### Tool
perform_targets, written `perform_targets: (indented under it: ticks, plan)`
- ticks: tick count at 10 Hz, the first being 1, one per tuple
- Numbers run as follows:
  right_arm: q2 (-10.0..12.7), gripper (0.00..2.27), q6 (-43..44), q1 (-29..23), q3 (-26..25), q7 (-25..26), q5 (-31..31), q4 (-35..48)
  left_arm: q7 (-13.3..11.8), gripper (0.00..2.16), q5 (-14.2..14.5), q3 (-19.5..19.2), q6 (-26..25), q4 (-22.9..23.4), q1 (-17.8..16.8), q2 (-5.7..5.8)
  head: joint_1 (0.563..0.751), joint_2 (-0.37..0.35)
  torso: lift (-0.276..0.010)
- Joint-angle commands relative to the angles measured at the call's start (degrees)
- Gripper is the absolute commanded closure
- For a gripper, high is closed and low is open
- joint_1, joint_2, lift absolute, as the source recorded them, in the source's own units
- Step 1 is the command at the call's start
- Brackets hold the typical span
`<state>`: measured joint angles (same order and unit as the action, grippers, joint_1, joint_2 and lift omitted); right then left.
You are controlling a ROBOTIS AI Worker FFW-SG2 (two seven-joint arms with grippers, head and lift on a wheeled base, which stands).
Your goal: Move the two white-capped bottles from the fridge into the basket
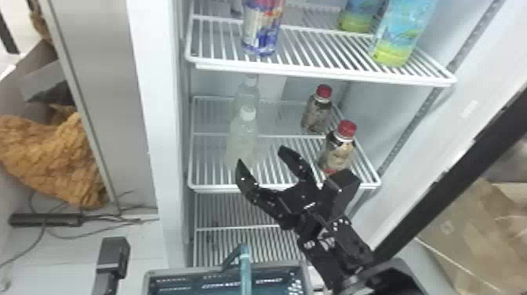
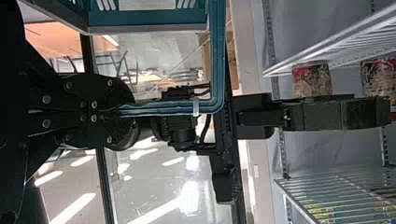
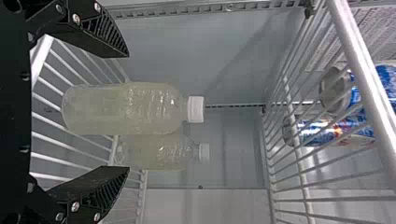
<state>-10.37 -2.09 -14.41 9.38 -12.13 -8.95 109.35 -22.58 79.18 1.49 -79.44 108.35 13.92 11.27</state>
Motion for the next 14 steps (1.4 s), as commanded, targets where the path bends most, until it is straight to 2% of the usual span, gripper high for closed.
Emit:
perform_targets:
  ticks: [1,7,9,14]
  plan:
    - [0.00,0.16,-0.02,2.04,0.79,0.00,0.15,-1.99,0.00,1.15,0.00,0.00,-0.01,0.00,0.00,-0.02,0.695,-0.220,-0.260]
    - [0.26,0.15,-0.02,9.50,2.27,-0.17,0.15,-9.58,0.00,1.15,0.23,0.11,0.42,0.14,-0.14,-0.02,0.695,-0.198,-0.260]
    - [0.53,0.15,0.12,12.31,2.62,-1.67,-0.08,-12.68,0.00,1.15,0.23,0.22,0.42,0.00,-0.14,-0.02,0.695,-0.188,-0.260]
    - [0.79,0.16,-0.02,14.70,4.22,-1.93,-1.10,-14.64,0.00,1.15,0.34,0.22,0.42,0.00,-0.28,-0.02,0.695,-0.164,-0.260]
